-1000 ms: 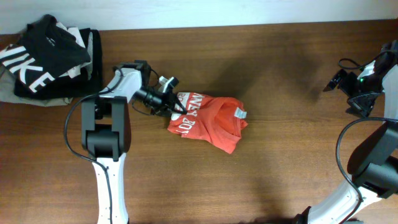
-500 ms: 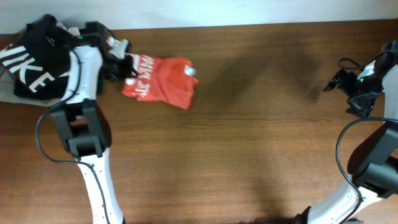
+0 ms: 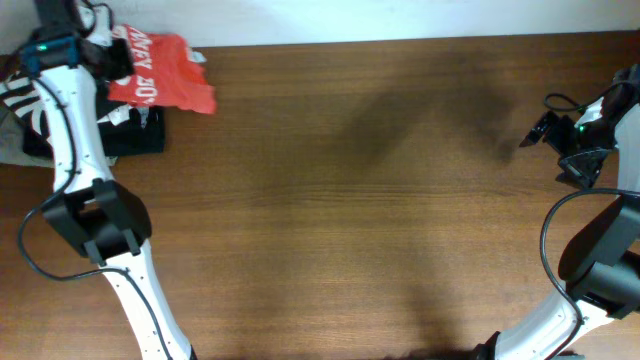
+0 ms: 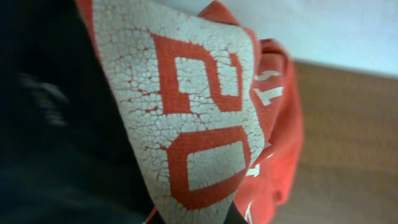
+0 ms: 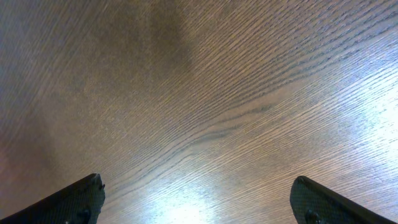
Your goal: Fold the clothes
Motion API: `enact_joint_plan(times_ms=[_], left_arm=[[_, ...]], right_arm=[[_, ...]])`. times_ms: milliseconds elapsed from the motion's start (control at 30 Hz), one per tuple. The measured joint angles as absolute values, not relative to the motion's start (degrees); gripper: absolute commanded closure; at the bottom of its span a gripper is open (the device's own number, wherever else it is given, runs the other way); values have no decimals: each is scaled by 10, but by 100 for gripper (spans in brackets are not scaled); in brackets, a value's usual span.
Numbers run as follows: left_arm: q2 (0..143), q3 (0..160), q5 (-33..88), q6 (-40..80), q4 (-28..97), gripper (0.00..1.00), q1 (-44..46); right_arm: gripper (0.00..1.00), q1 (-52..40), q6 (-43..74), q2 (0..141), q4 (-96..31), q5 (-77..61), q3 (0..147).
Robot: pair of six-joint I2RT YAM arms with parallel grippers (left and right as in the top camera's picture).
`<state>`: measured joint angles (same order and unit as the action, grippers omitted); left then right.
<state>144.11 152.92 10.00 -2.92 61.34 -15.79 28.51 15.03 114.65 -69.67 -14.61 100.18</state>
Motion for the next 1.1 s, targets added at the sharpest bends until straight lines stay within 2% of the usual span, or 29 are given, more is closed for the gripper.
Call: enact_joint_plan(times_ms=[433,600,767,800,867,967,1000,1033,1067,1100], left_arm=[[1441,1619,96,59,615,100,-267],[1441,1619,94,59,619,99,-282],[1443,1612,38,82,619,98,-283],[1446,1611,30,85,619,97,-283],[1466,1611,-5,98,619,85,-283],[1493,1607,-31,113,616,85,-286],[1499,1607,-35,117,616,82,-289],[1505,1607,-37,122,616,65,-293],[1509,1607,-39,127,617,30,-297],[1511,1607,-42,131,619,15,-301]], right_arm=[[1,285,150,1147,-696,-146,1002],[1,285,150,1147,-696,-146,1002],[1,285,150,1147,-696,-146,1002],[1,285,150,1147,-697,-146,1002],[1,285,150,1147,-696,-146,1002],[1,285,150,1147,-696,-146,1002],[1,285,150,1147,-696,-146,1002],[1,285,150,1147,-696,-146,1002],[1,285,150,1147,-696,-146,1002],[1,285,150,1147,-696,-146,1002]])
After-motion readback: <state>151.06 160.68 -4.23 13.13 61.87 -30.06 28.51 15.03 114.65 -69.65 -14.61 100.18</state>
